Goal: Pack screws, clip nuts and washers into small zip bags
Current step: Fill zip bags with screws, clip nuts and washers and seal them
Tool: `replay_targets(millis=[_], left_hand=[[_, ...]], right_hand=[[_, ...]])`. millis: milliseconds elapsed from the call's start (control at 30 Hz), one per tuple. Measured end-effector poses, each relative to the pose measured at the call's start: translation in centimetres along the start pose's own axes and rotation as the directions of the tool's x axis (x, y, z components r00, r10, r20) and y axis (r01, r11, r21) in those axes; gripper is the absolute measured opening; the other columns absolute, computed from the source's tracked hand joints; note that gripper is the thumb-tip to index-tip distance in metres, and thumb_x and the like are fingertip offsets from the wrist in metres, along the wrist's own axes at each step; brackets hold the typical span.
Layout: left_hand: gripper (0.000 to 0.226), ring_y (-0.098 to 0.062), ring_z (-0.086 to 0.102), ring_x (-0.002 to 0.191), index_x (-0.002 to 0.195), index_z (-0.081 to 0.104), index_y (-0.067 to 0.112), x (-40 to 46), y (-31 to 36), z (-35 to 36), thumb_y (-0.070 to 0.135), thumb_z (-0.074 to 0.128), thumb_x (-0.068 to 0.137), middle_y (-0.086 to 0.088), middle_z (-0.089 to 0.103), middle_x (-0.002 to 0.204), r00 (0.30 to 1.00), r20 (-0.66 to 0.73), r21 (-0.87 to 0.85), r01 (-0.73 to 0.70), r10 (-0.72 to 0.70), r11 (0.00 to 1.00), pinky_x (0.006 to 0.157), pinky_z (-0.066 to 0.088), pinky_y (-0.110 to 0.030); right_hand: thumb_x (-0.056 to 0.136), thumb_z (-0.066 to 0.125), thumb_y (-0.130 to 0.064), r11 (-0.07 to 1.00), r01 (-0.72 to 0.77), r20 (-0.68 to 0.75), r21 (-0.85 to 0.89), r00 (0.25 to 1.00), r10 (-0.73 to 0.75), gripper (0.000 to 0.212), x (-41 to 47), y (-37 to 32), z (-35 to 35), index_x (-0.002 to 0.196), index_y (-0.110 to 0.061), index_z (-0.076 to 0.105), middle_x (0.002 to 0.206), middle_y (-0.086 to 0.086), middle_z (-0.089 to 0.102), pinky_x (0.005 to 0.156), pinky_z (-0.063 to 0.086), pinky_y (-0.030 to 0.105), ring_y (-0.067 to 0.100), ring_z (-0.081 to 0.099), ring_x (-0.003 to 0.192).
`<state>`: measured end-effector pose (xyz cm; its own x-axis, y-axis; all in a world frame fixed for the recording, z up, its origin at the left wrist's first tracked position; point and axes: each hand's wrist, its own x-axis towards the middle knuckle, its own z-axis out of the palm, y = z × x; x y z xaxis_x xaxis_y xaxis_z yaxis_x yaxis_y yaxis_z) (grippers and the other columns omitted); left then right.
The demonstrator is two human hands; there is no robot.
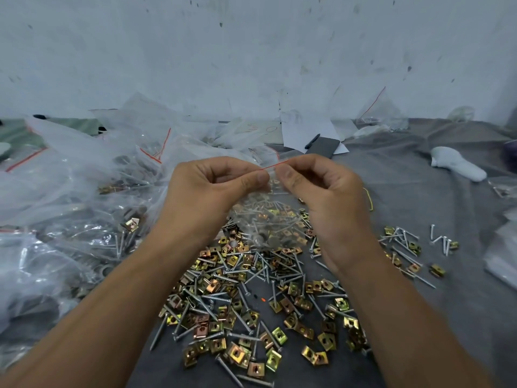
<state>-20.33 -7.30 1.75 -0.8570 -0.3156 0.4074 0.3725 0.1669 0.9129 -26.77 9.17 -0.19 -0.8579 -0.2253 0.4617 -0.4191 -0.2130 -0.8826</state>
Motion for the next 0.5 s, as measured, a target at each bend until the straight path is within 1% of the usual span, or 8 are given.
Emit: replay_targets(millis=[133, 200, 267, 333, 367, 433, 467, 500], left_hand=[[0.008, -0.013, 0.079, 0.077, 0.085, 0.085, 0.013, 0.2, 0.3, -1.2, 0.02, 0.088, 0.082, -0.006, 0.081, 0.081, 0.999, -0.022, 0.037, -0.03, 0.031, 0.999, 0.075, 0.057, -0.016], [0.009, -0.012, 0.078, 0.077, 0.085, 0.085, 0.014, 0.2, 0.2, -1.9, 0.022, 0.088, 0.083, -0.005, 0.082, 0.081, 0.999, -0.037, 0.035, -0.039, 0.04, 0.999, 0.074, 0.057, -0.015], [0.011, -0.013, 0.078, 0.077, 0.086, 0.085, 0.016, 0.1, 0.1, -1.9, 0.026, 0.089, 0.082, -0.005, 0.082, 0.082, 0.998, -0.032, 0.049, -0.044, 0.045, 0.998, 0.074, 0.057, -0.016], [0.013, -0.015, 0.078, 0.079, 0.083, 0.085, 0.018, 0.3, 0.0, -2.2, 0.03, 0.09, 0.08, -0.004, 0.081, 0.081, 0.998, -0.061, 0.059, -0.03, 0.033, 0.998, 0.077, 0.059, -0.021], [0.015, -0.015, 0.076, 0.08, 0.08, 0.083, 0.019, 0.5, -0.1, -2.6, 0.032, 0.09, 0.078, -0.004, 0.08, 0.081, 0.994, -0.111, 0.041, -0.013, 0.018, 0.999, 0.08, 0.061, -0.026], [0.019, -0.017, 0.071, 0.083, 0.076, 0.08, 0.021, 0.7, 0.1, -4.0, 0.038, 0.089, 0.075, -0.003, 0.077, 0.081, 0.972, -0.234, -0.013, 0.026, -0.028, 1.0, 0.09, 0.062, -0.036], [0.019, -0.018, 0.071, 0.085, 0.078, 0.08, 0.023, 0.6, 0.2, -4.6, 0.04, 0.088, 0.076, -0.001, 0.077, 0.083, 0.967, -0.25, -0.009, 0.04, -0.041, 0.999, 0.091, 0.06, -0.036], [0.02, -0.018, 0.072, 0.089, 0.083, 0.08, 0.024, 0.2, 0.3, -4.7, 0.041, 0.087, 0.078, 0.0, 0.079, 0.089, 0.977, -0.209, 0.016, 0.048, -0.043, 0.999, 0.092, 0.06, -0.034]], right_hand=[[0.085, 0.081, -0.026, 0.997, -0.014, -0.068, 0.078, 0.997, 0.019, 0.008, 0.7, -0.3, -0.7, 0.091, -0.021, 0.082, 0.087, 0.001, 0.076, 0.082, 0.058, 0.029, 0.013, 0.067, 0.084], [0.085, 0.082, -0.025, 0.994, -0.01, -0.088, 0.109, 0.996, 0.02, 0.007, 0.9, -0.4, -1.1, 0.091, -0.02, 0.082, 0.087, -0.002, 0.077, 0.079, 0.056, 0.025, 0.011, 0.068, 0.083], [0.085, 0.083, -0.024, 0.992, -0.008, -0.102, 0.128, 0.995, 0.021, 0.009, 0.8, -0.4, -1.2, 0.092, -0.019, 0.082, 0.086, -0.002, 0.077, 0.079, 0.056, 0.024, 0.011, 0.068, 0.082], [0.087, 0.08, -0.02, 0.978, -0.019, -0.145, 0.206, 0.988, 0.05, 0.008, 0.7, -0.6, -1.4, 0.093, -0.016, 0.08, 0.085, 0.0, 0.075, 0.08, 0.057, 0.029, 0.014, 0.066, 0.079], [0.09, 0.076, -0.018, 0.959, -0.028, -0.171, 0.283, 0.982, 0.079, 0.004, 0.7, -0.9, -1.7, 0.093, -0.016, 0.079, 0.084, 0.001, 0.074, 0.08, 0.058, 0.032, 0.015, 0.065, 0.078], [0.096, 0.068, -0.014, 0.911, -0.015, -0.233, 0.411, 0.965, 0.121, 0.008, 0.8, -1.5, -2.9, 0.093, -0.014, 0.076, 0.084, 0.001, 0.072, 0.082, 0.059, 0.036, 0.014, 0.066, 0.08], [0.097, 0.067, -0.013, 0.906, 0.0, -0.244, 0.423, 0.963, 0.114, 0.007, 0.9, -1.9, -3.6, 0.095, -0.013, 0.074, 0.085, 0.001, 0.071, 0.083, 0.059, 0.037, 0.014, 0.066, 0.082], [0.097, 0.066, -0.014, 0.903, 0.011, -0.228, 0.429, 0.969, 0.097, 0.007, 0.9, -2.2, -4.0, 0.098, -0.011, 0.072, 0.086, 0.001, 0.071, 0.084, 0.058, 0.038, 0.014, 0.067, 0.084]])
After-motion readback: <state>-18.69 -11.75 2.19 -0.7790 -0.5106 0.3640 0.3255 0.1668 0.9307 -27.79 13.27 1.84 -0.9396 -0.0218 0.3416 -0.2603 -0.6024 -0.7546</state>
